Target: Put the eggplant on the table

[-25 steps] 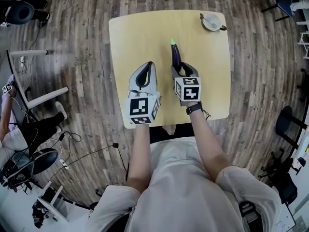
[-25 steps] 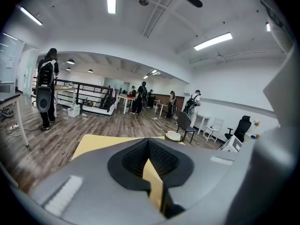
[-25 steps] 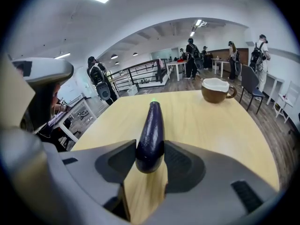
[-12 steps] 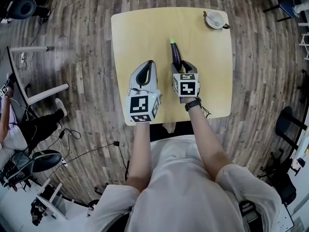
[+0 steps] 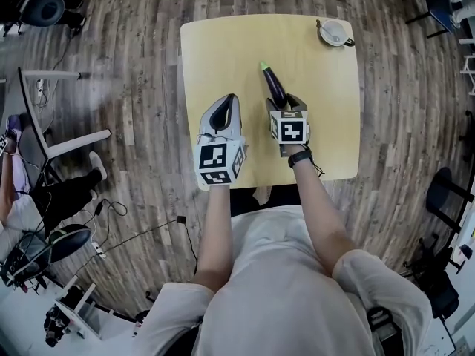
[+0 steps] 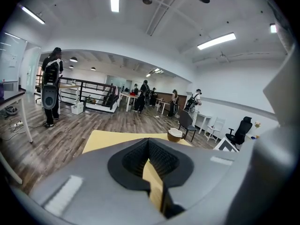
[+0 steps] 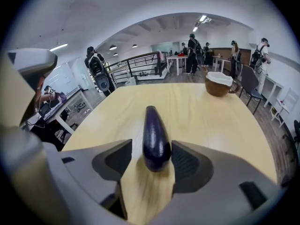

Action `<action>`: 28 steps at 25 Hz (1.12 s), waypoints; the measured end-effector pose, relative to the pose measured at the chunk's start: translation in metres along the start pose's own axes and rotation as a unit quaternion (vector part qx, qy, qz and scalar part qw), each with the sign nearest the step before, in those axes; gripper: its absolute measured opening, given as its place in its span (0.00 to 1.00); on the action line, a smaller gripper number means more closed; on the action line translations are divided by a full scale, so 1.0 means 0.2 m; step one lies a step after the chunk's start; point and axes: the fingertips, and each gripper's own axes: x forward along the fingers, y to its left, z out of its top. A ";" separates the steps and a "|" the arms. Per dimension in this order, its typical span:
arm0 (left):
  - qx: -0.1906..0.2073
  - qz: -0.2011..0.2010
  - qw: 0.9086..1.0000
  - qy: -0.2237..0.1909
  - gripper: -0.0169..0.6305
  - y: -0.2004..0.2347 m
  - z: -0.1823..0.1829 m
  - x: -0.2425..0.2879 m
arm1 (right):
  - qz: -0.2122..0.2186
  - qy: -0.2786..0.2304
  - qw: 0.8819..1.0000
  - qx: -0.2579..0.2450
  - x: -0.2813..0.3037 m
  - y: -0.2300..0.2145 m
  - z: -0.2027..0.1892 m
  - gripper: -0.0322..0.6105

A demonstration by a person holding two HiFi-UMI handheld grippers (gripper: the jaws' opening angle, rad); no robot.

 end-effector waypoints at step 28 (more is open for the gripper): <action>0.056 -0.021 0.995 -0.084 0.04 -0.10 0.47 -0.24 | -0.021 -0.228 0.973 -0.030 -0.88 0.19 0.61 0.29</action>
